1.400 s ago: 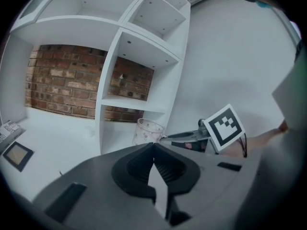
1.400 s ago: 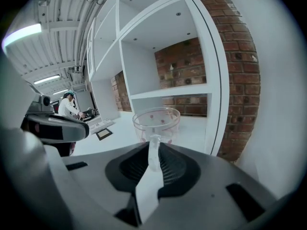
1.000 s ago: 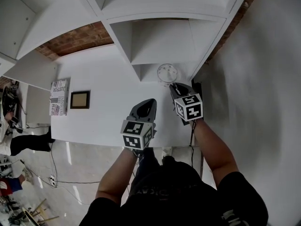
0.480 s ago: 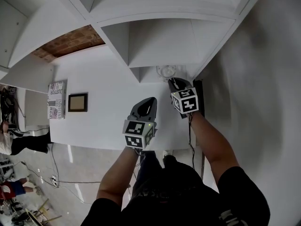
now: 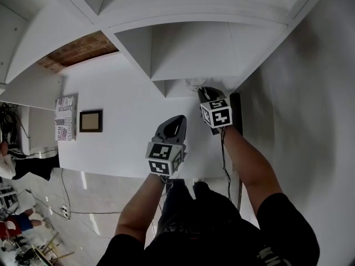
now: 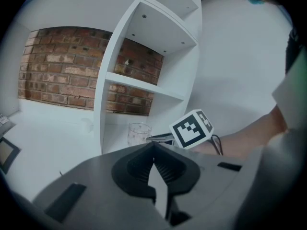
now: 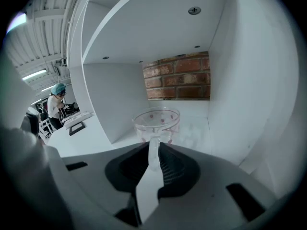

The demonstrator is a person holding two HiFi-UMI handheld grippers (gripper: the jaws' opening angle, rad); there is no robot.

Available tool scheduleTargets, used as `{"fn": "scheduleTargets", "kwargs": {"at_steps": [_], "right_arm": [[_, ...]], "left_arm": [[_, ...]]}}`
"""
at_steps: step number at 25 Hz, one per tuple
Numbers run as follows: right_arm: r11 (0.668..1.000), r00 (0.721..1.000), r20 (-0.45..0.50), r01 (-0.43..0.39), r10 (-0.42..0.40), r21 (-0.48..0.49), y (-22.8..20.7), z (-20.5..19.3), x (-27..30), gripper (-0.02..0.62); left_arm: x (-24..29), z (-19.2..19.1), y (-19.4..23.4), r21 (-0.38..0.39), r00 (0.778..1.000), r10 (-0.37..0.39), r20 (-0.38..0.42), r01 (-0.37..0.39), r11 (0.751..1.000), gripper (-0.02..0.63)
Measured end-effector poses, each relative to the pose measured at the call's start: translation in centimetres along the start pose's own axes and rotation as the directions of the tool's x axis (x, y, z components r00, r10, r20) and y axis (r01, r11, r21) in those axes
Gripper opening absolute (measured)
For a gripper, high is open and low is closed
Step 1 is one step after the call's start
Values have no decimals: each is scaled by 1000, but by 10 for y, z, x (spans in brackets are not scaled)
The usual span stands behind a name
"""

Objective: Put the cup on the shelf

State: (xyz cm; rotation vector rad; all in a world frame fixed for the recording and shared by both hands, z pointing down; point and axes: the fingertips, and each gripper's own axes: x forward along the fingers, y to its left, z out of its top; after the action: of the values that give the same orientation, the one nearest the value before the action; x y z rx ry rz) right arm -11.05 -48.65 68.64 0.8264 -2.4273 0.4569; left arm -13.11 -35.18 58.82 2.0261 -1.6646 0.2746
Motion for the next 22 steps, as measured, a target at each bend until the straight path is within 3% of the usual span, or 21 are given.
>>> {"fn": "scheduleTargets", "kwargs": {"at_steps": [18, 22], "right_arm": [[1000, 1000, 19, 13, -12, -13, 2, 5, 21, 60], [1000, 1000, 1, 6, -6, -13, 4, 0, 21, 124]], "left_arm": [[-3, -6, 15, -16, 1000, 16, -14, -16, 1000, 6], [-6, -7, 13, -18, 1000, 16, -16, -17, 1000, 5]]}}
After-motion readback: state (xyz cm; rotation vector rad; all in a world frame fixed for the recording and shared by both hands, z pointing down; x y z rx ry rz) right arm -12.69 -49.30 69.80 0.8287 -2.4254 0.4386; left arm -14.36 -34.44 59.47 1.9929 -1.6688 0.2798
